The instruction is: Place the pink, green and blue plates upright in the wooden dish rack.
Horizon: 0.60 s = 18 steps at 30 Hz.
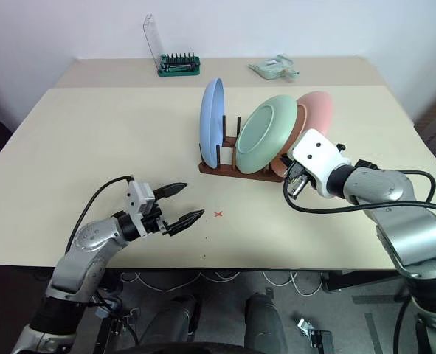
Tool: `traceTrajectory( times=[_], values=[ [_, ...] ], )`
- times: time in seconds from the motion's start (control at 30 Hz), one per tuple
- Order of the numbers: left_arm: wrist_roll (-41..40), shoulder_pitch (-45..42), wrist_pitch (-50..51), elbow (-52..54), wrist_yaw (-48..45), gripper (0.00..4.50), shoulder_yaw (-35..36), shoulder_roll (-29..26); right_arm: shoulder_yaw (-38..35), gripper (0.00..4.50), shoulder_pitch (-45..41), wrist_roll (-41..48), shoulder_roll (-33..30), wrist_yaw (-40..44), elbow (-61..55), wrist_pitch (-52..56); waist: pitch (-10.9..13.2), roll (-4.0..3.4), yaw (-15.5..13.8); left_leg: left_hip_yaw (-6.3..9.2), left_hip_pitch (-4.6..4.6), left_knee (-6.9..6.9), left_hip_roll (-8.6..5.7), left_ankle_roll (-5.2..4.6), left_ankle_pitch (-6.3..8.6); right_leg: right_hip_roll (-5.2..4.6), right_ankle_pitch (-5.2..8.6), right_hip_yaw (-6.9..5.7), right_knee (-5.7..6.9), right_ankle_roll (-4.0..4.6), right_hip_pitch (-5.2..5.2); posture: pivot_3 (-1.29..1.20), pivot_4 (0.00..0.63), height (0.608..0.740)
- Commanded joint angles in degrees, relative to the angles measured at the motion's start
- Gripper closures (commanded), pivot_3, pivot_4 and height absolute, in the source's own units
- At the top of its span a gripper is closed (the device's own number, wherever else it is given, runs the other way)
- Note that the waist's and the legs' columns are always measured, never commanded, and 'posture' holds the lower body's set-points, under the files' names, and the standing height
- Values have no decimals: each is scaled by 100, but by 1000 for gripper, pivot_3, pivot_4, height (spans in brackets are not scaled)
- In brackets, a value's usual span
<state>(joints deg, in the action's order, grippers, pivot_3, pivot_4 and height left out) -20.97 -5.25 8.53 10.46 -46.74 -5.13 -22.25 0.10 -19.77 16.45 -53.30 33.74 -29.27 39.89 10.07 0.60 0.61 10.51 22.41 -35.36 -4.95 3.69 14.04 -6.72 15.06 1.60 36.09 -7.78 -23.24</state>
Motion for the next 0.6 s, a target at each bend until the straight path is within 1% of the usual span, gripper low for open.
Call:
traceTrajectory(
  times=[0.03, 0.27, 0.4, 0.47, 0.6],
  values=[
    [-29, 16, -226, 13, -45, 0, 74, 31, 39, 4432, -364, -145, 187, -11, -39, -183, 0, 0, 2, 0, -1, 0, 0, 0, 0, 0, 0, 0, 1, 0, 0, 0, 150, 740],
    [28, 27, -377, -81, -67, 0, 43, 50, 384, 4432, -969, -62, 693, 58, -339, -13, 0, -1, -1, 3, 0, 1, 0, 0, 0, 0, 0, -1, 0, 0, -1, 0, 150, 740],
    [29, 8, -377, -81, -48, 0, 27, 64, 395, 4432, -1015, -158, 704, 82, -336, 42, 0, -1, -6, 4, 0, 1, -1, 0, 0, 0, 0, -1, 0, 0, 0, 0, 150, 740],
    [17, 5, -340, -49, -31, 0, 22, 69, 244, 4432, -973, -170, 575, 149, -317, 26, 0, -1, -5, 3, 0, 1, -1, 0, 0, -1, 0, -1, 0, 0, 0, 0, 150, 740],
    [-12, -7, -241, 49, 7, 0, 8, 66, -556, 4432, -722, 35, 126, 533, -354, -64, 1, -1, -34, 4, 1, 1, -3, 0, 0, -2, 0, -1, 0, 0, 0, 0, 150, 740]
  ],
)
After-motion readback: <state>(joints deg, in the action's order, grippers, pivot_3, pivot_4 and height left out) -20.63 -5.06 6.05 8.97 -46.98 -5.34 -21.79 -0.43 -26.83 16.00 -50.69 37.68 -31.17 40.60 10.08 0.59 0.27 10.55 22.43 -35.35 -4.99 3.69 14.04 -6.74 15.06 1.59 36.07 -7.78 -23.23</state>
